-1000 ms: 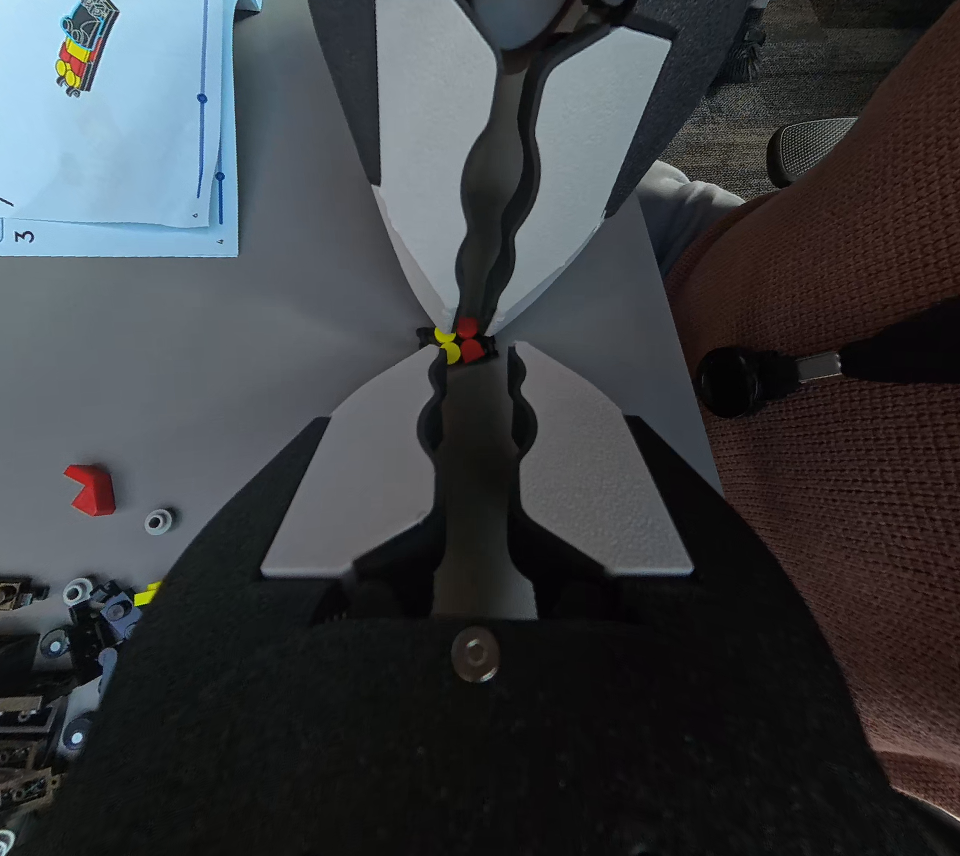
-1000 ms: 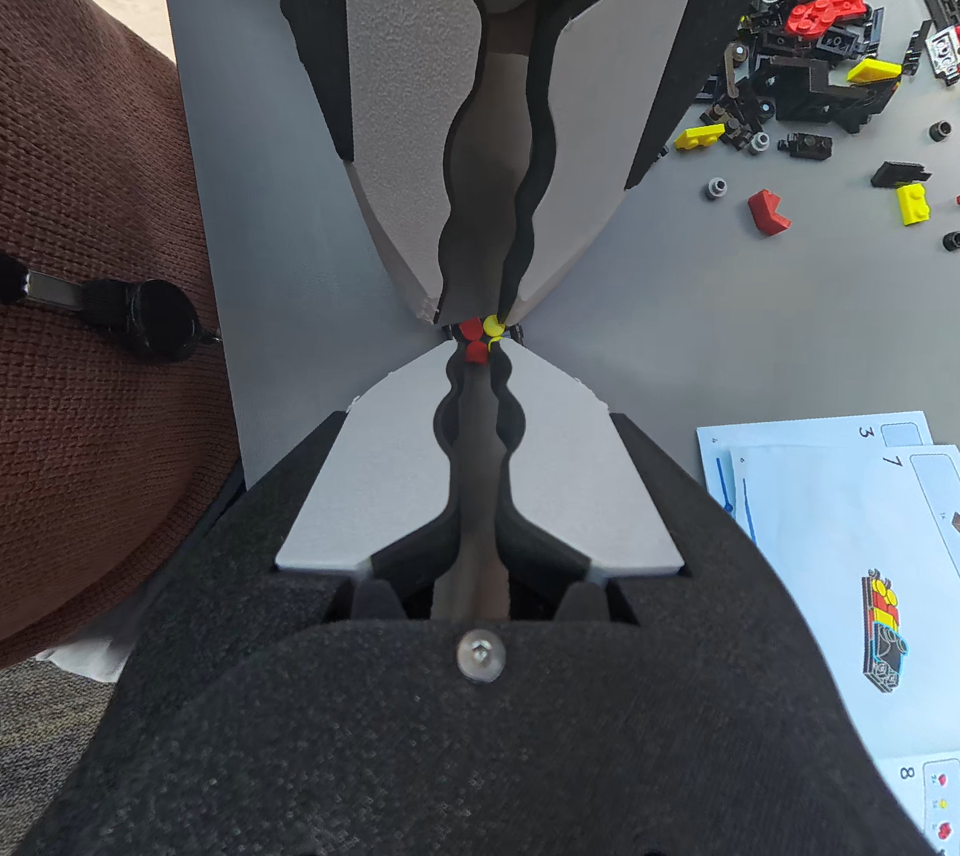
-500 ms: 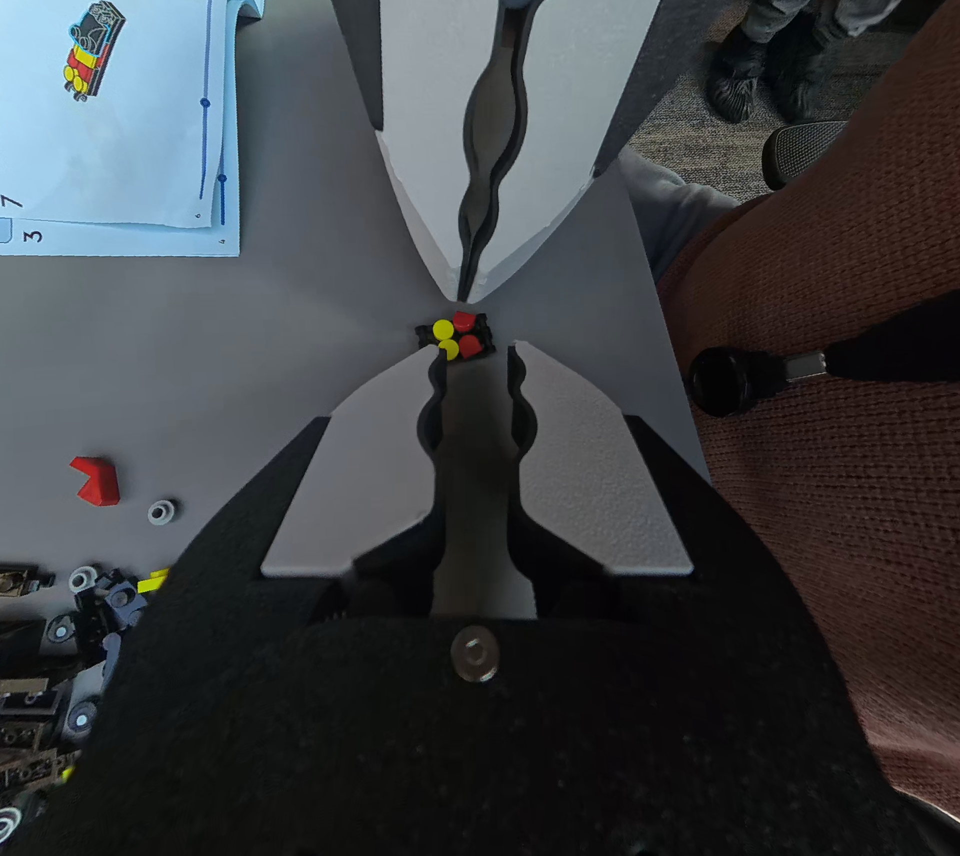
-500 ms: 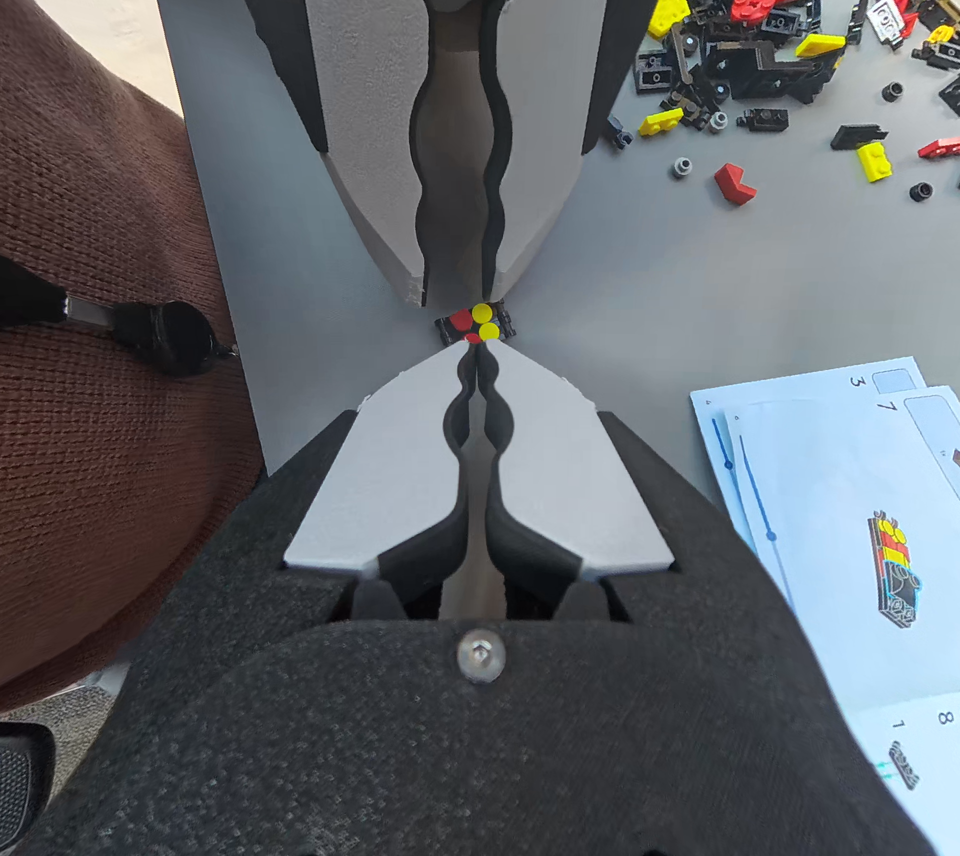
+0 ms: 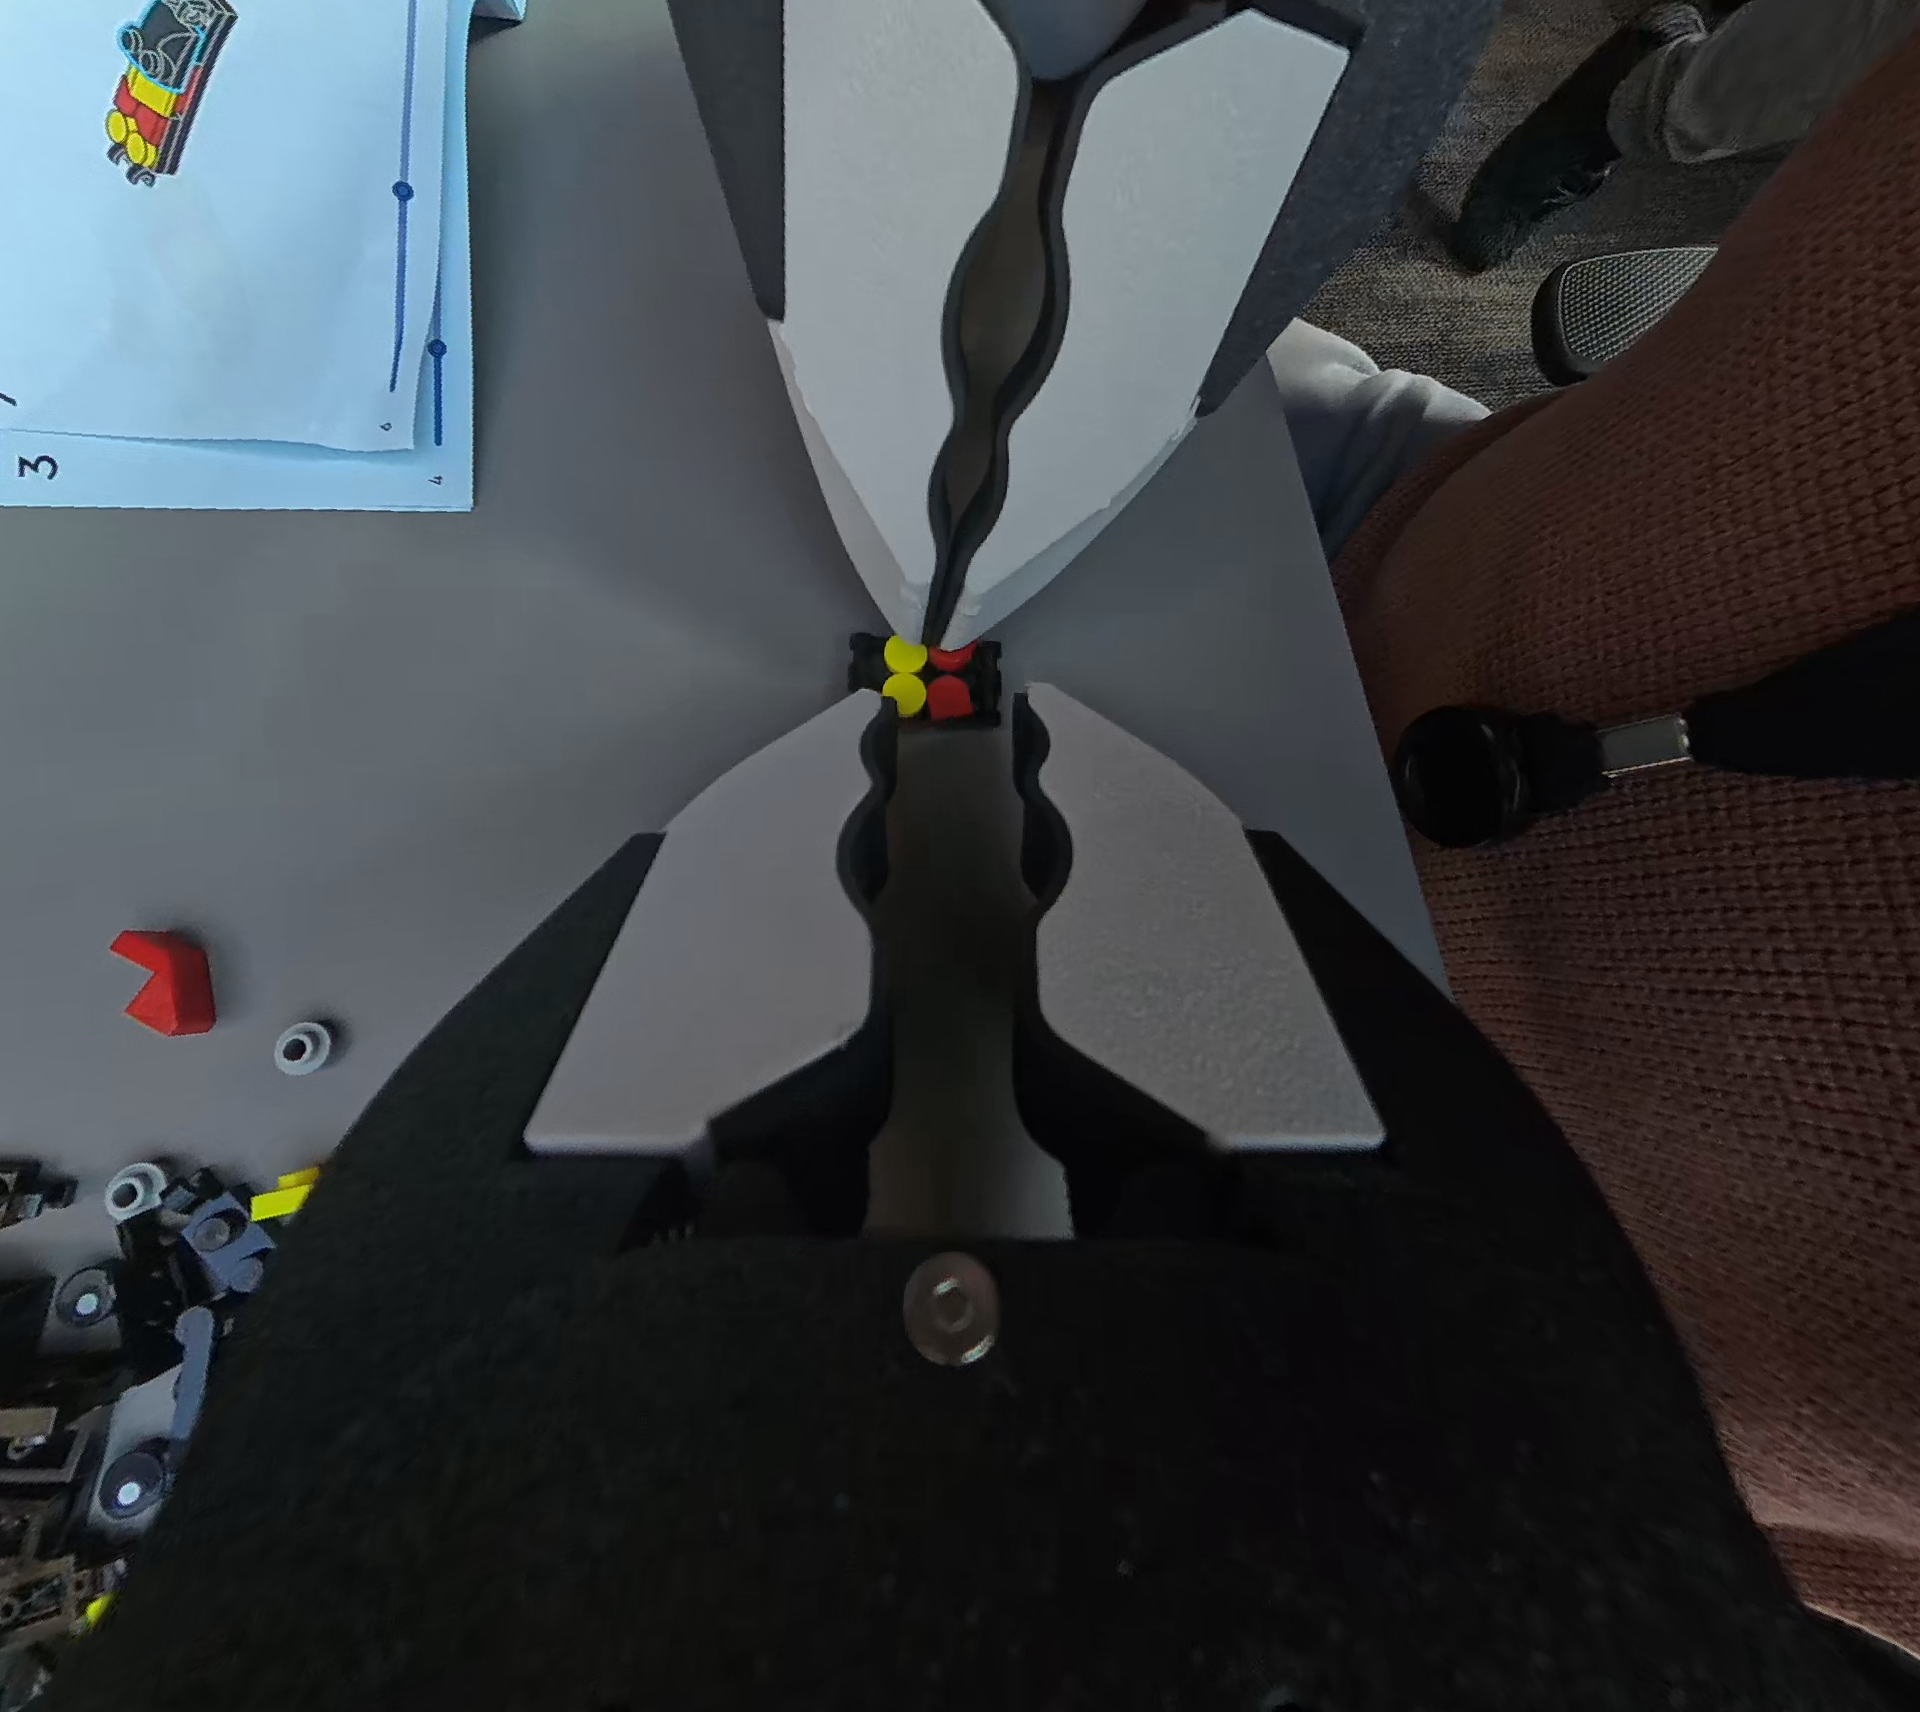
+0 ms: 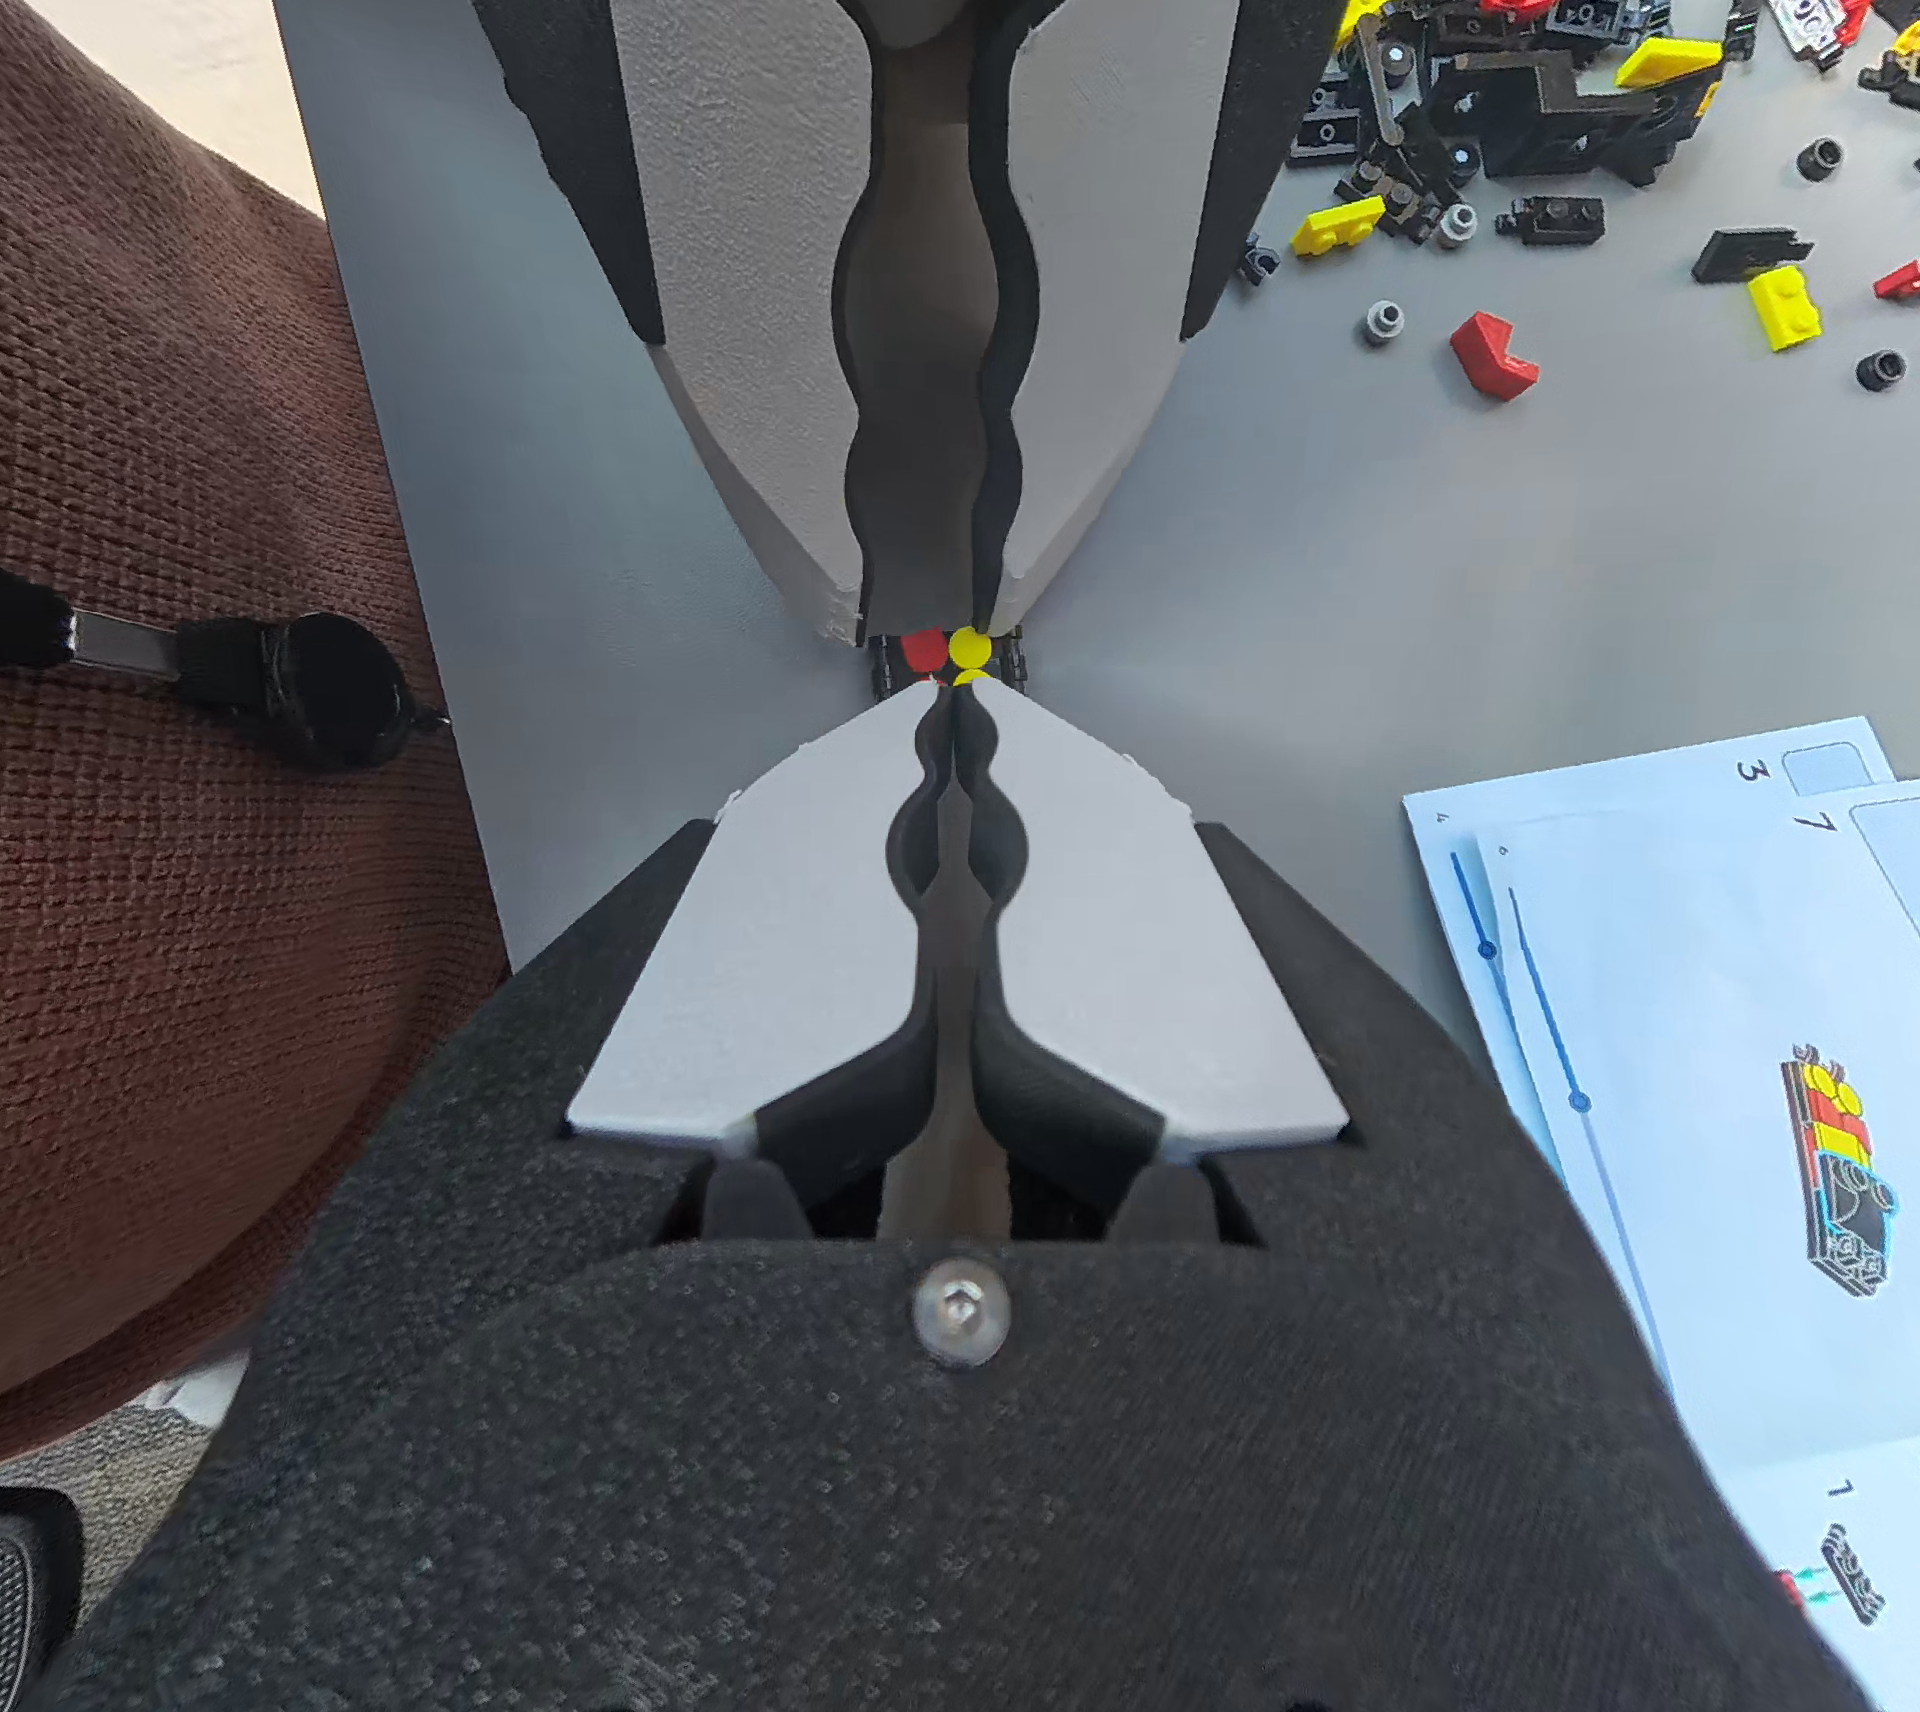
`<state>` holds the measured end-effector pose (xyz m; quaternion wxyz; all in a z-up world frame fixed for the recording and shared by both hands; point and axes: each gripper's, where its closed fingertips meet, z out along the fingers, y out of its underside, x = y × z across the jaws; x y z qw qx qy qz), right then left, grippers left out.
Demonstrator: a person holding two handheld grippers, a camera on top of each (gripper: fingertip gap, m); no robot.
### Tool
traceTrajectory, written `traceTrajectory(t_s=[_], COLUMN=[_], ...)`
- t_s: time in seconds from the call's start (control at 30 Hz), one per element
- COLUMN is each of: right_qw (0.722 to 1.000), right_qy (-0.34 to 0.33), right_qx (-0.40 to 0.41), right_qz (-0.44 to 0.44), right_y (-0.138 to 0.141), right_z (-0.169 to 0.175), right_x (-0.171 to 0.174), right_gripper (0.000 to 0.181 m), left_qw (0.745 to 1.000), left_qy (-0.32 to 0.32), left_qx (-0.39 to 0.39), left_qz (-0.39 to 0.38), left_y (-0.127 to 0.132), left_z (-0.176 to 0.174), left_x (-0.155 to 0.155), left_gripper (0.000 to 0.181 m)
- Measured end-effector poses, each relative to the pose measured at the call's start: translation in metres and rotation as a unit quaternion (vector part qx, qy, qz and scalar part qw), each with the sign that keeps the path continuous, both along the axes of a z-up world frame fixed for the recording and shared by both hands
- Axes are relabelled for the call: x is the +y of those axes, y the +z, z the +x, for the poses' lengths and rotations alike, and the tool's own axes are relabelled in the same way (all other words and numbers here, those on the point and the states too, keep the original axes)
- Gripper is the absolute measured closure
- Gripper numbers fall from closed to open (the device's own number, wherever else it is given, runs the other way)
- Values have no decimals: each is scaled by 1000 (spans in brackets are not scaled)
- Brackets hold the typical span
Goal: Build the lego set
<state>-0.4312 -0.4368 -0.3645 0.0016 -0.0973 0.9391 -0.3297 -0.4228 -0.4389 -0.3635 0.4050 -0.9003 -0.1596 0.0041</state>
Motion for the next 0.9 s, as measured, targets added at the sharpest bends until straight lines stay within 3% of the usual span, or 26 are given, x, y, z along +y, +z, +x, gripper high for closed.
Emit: traceTrajectory(t_s=[0.9], right_qw=[991], right_qy=[74], right_qx=[69], right_qz=[90], right_y=[-1], right_z=[6], right_x=[-3], right_gripper=[181], left_qw=[999], left_qy=[14], left_qx=[39], left_qz=[-2], left_y=[-5], left_z=[-2], left_x=[1], left_gripper=[160])
